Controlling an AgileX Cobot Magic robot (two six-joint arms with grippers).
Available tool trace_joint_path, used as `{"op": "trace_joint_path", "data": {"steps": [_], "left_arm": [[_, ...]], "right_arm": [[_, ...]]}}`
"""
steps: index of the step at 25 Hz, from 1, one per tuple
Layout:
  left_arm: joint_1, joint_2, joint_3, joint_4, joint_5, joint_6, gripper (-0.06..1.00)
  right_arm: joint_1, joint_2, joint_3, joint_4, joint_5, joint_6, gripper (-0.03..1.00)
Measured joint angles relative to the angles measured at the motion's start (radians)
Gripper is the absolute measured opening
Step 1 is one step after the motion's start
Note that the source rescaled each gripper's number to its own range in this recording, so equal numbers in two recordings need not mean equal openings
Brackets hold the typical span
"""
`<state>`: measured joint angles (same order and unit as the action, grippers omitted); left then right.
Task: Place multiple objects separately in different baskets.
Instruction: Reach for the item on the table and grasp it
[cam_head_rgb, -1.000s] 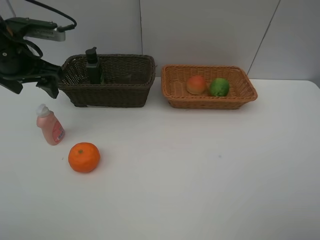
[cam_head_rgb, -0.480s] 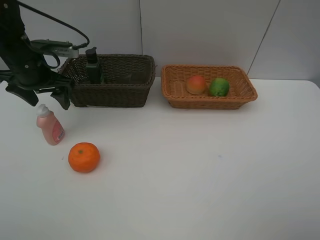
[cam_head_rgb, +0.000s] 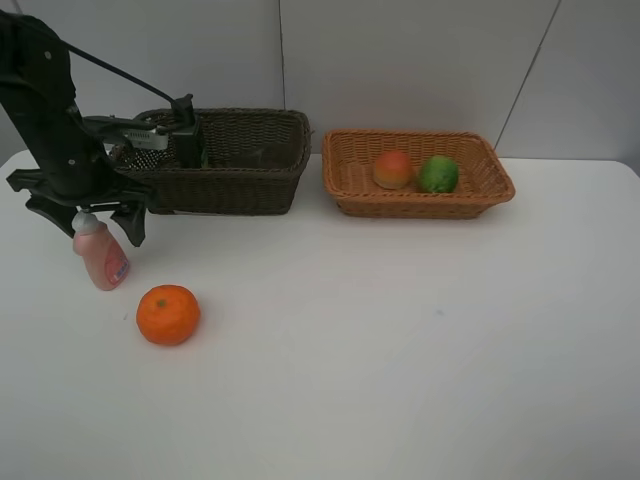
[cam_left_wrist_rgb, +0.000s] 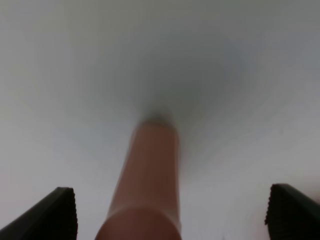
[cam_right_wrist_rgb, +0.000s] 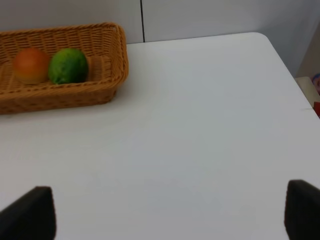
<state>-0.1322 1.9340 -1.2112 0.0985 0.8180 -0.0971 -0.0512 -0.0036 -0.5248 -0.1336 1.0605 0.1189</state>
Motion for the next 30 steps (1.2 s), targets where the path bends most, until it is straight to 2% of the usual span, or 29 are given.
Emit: {"op": "trace_joint_path", "data": {"steps": [9,21,22,24,28,30], "left_arm": [[0.002,0.040,0.005,0.002,-0.007,-0.002,0.98],[0.021,0.045,0.040,0.004,-0.065,-0.017,0.96],[0.021,0.045,0.040,0.004,-0.065,-0.018,0.94],[0.021,0.045,0.040,0.004,-0.065,-0.019,0.82],[0.021,0.045,0.040,0.006,-0.065,-0.022,0.43],[0.021,0.045,0.040,0.005,-0.066,-0.023,0.40]], "right_arm": [[0.000,0.000,0.000,0.000,0.000,0.000,0.97],[0.000,0.000,0.000,0.000,0.000,0.000,0.97],[0.000,0.000,0.000,0.000,0.000,0.000,0.97],[0.000,0.000,0.000,0.000,0.000,0.000,0.97],[0.000,0.000,0.000,0.000,0.000,0.000,0.97],[0.000,0.000,0.000,0.000,0.000,0.000,0.97]]}}
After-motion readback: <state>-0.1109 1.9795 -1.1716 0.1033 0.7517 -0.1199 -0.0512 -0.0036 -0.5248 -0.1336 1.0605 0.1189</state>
